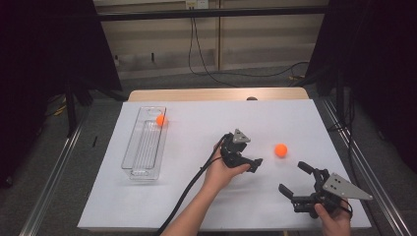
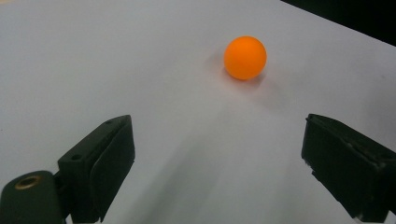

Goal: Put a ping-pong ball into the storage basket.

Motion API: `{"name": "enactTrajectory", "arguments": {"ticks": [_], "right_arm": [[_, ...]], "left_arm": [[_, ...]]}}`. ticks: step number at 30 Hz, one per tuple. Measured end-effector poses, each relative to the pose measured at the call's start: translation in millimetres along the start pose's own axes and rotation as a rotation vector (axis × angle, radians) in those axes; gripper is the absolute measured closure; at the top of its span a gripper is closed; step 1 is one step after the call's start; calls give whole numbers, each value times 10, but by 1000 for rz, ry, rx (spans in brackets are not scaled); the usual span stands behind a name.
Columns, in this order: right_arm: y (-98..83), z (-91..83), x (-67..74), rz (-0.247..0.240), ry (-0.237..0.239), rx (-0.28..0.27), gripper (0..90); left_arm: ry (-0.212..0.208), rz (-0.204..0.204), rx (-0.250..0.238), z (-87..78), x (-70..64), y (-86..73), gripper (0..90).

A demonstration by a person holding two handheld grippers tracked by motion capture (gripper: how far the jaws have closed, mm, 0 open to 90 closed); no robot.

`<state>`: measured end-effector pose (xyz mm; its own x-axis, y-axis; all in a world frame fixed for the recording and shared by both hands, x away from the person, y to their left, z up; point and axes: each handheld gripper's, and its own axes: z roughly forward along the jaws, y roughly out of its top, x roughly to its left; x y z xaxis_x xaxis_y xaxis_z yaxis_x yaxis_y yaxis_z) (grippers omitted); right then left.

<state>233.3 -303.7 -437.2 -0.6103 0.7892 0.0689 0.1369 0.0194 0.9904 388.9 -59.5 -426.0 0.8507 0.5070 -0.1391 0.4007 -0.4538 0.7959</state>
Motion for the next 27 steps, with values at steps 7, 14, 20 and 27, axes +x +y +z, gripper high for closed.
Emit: {"name": "enactTrajectory", "arguments": {"ticks": [7,14,20,27], "right_arm": [[1,-1,2,2,-1,-3,9],[0,2,1,0,-1,-2,9],[-1,1,1,1,0,-3,9],[-1,0,2,0,1,-2,9]], "left_arm": [[-1,-1,0,51,-11,20,97],[-4,0,2,95,-29,46,97],[-13,5,6,152,-61,71,96],[-14,11,16,207,-76,72,95]]}}
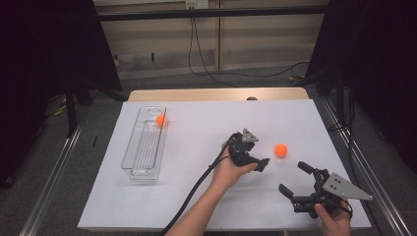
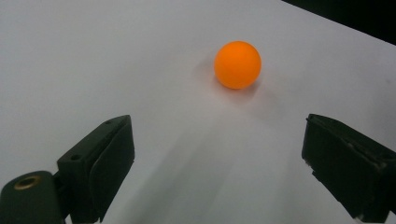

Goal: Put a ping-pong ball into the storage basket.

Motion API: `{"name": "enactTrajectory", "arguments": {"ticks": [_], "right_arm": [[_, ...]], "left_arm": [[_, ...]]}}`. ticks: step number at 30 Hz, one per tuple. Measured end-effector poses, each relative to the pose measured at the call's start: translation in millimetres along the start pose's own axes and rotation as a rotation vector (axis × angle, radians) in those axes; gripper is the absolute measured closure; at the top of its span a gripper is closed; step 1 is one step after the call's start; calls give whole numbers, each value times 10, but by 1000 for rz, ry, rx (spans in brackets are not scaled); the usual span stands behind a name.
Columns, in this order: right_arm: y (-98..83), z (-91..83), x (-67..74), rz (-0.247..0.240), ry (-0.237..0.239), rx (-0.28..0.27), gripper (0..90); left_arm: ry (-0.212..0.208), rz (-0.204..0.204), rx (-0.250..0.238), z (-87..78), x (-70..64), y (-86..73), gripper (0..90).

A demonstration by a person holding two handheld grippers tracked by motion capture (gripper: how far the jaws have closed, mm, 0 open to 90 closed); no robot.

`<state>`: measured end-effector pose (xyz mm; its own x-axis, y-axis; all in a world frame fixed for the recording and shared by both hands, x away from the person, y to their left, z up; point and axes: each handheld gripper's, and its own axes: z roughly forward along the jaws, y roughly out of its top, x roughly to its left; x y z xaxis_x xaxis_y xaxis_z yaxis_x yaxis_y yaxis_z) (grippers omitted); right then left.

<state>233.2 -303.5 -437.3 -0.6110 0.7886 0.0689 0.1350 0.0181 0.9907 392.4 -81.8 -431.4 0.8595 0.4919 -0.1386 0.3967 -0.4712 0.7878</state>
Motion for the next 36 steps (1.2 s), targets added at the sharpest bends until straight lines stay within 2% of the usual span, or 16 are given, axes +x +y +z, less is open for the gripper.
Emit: {"name": "enactTrajectory", "arguments": {"ticks": [23,36], "right_arm": [[-1,-3,2,-2,-1,0,10],[-3,-2,1,-2,-1,-1,11]], "left_arm": [[-4,25,-4,96,-13,34,69],[0,15,-1,144,-3,42,58]]}}
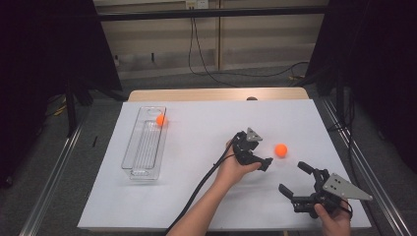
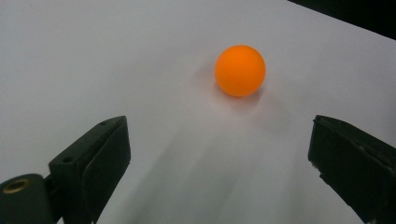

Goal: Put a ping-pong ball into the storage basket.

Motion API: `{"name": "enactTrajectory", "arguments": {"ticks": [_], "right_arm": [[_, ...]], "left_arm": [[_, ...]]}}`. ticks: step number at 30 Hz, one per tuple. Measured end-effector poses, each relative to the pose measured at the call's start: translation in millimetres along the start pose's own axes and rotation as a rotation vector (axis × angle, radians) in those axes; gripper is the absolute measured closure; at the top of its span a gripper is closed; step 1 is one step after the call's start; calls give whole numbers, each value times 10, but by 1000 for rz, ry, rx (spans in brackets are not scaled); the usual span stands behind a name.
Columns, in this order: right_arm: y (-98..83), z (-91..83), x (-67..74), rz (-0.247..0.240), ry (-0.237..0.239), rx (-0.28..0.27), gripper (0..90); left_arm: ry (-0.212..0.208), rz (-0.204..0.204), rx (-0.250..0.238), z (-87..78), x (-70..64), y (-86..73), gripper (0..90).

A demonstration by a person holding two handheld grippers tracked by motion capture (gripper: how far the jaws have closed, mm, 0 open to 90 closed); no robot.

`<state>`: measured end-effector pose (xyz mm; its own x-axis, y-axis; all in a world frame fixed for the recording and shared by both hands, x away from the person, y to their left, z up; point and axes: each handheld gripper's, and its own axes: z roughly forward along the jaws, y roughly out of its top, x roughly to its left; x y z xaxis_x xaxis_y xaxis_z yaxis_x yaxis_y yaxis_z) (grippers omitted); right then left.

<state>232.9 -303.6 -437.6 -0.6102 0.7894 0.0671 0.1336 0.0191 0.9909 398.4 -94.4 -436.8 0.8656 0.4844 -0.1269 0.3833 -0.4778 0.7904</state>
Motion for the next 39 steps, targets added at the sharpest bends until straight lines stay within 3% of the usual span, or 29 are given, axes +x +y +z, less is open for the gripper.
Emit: {"name": "enactTrajectory", "arguments": {"ticks": [10,39], "right_arm": [[0,-4,-5,1,-1,-3,11],[-4,-10,-8,2,-3,0,11]], "left_arm": [[-25,-17,-16,48,-2,16,58],[-11,-6,-3,197,-51,107,64]]}}
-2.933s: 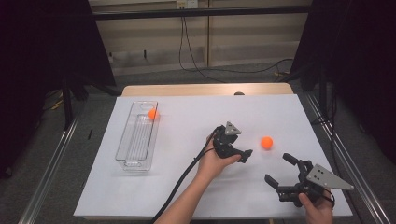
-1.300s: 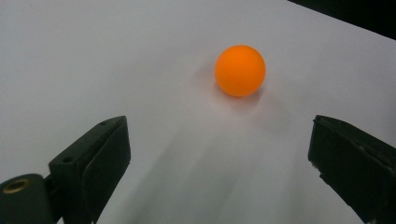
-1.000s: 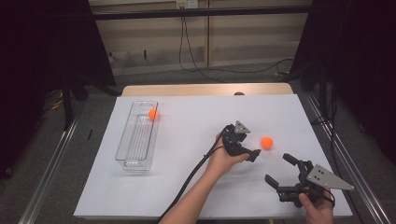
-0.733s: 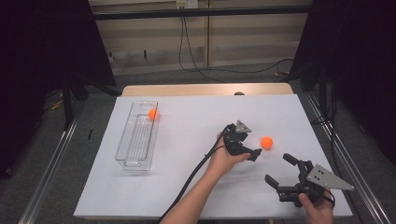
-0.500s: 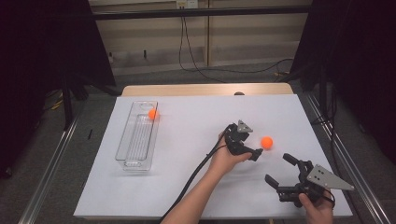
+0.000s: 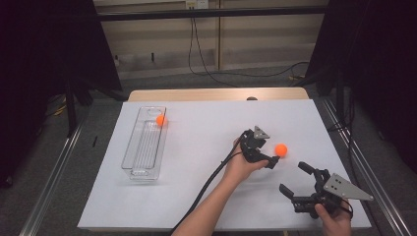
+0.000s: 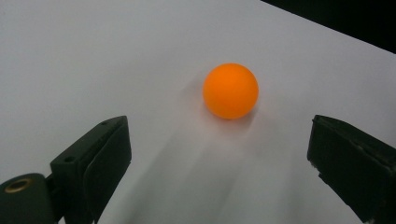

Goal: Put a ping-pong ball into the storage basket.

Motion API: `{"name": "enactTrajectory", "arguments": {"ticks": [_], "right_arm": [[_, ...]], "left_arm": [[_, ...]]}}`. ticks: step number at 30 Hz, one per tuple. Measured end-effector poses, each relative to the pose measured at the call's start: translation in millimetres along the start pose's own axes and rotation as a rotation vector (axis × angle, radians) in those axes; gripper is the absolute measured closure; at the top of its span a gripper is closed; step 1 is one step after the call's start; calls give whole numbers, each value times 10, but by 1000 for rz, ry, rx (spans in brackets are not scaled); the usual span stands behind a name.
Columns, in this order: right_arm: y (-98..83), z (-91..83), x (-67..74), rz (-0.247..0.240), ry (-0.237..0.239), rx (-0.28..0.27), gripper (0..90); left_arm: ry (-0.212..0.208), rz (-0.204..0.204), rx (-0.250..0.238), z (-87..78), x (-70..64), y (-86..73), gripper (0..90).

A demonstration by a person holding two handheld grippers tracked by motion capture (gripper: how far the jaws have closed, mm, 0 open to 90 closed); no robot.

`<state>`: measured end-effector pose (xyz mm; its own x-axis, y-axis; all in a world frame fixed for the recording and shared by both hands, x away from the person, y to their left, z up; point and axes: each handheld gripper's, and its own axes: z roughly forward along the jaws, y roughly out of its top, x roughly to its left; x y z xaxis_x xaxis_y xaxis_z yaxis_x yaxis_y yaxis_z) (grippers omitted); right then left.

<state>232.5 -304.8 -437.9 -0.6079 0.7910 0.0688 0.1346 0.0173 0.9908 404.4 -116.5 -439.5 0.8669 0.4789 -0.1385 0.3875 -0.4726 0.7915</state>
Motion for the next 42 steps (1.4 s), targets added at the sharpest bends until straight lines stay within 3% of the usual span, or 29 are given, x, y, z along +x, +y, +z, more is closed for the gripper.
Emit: {"name": "enactTrajectory", "arguments": {"ticks": [22,42], "right_arm": [[4,-9,1,-5,1,0,11],[6,-4,20,-20,8,5,11]], "left_arm": [[-10,26,-2,131,-40,31,111],[-15,25,3,231,-64,92,170]]}}
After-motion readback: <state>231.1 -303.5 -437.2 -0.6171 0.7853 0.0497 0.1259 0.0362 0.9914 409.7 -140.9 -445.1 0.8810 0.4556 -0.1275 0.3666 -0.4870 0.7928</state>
